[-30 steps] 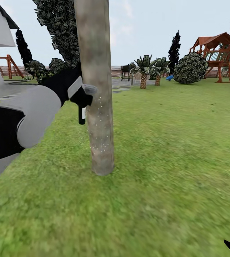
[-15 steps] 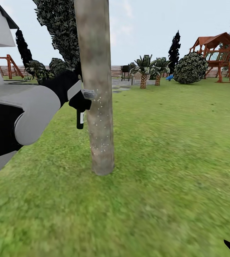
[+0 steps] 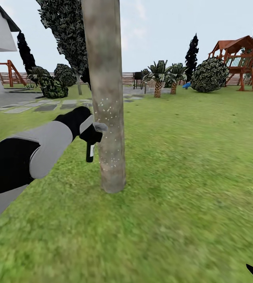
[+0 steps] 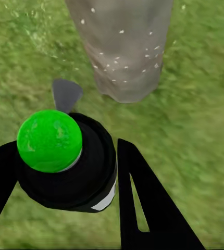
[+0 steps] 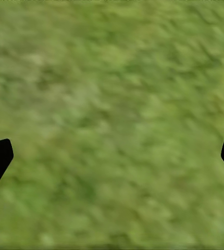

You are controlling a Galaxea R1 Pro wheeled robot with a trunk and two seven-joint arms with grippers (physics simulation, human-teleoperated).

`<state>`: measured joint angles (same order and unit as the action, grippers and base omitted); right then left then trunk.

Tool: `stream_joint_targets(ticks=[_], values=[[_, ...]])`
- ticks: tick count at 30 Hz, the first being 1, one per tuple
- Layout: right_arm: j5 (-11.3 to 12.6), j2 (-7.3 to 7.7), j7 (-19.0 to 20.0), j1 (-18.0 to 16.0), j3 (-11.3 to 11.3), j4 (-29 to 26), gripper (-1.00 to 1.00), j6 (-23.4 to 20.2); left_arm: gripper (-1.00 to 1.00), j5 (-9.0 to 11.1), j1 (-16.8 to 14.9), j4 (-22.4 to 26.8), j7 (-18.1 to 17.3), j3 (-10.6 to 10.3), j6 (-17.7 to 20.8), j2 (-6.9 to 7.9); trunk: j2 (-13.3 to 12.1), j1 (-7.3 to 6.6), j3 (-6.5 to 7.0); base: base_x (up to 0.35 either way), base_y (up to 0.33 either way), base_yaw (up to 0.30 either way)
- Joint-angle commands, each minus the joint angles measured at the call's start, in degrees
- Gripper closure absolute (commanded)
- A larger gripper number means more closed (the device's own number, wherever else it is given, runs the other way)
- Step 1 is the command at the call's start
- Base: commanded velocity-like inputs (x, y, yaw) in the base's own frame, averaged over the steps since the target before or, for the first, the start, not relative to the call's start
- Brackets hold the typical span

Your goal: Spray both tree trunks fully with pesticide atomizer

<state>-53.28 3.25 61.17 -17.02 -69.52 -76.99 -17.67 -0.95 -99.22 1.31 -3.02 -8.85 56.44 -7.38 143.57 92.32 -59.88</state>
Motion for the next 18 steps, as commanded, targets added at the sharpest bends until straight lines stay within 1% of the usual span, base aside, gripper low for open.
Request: stream_joint_targets(ticks=[1,6,10,14,18], values=[[0.01,-0.01,0.0,-0.01,0.0,0.0,-1.0,0.0,1.0,-0.1,0.92,0.01,-0.03,-0.11,-0.09,0.0,0.01,-0.01,0.01,0.0,0.0,0.0],[0.0,0.0,0.0,-0.01,0.0,0.0,-1.0,0.0,1.0,-0.18,5.59,0.03,-0.06,-0.11,-0.98,0.0,0.01,-0.01,0.01,0.0,0.0,0.0],[-0.03,0.0,0.0,0.0,0.0,0.0,-1.0,0.0,1.0,-0.19,10.48,0.08,-0.06,-0.11,-4.53,0.0,0.01,-0.01,0.01,0.0,0.0,0.0],[-0.06,0.0,0.0,-0.02,0.0,0.0,-1.0,0.0,1.0,-0.19,14.13,0.1,-0.06,-0.11,-7.5,0.0,0.01,-0.01,0.01,0.0,0.0,0.0],[-0.07,0.0,0.0,-0.02,0.0,0.0,-1.0,0.0,1.0,-0.19,17.16,0.1,-0.06,-0.11,-8.46,0.0,0.01,-0.01,0.01,0.0,0.0,0.0]])
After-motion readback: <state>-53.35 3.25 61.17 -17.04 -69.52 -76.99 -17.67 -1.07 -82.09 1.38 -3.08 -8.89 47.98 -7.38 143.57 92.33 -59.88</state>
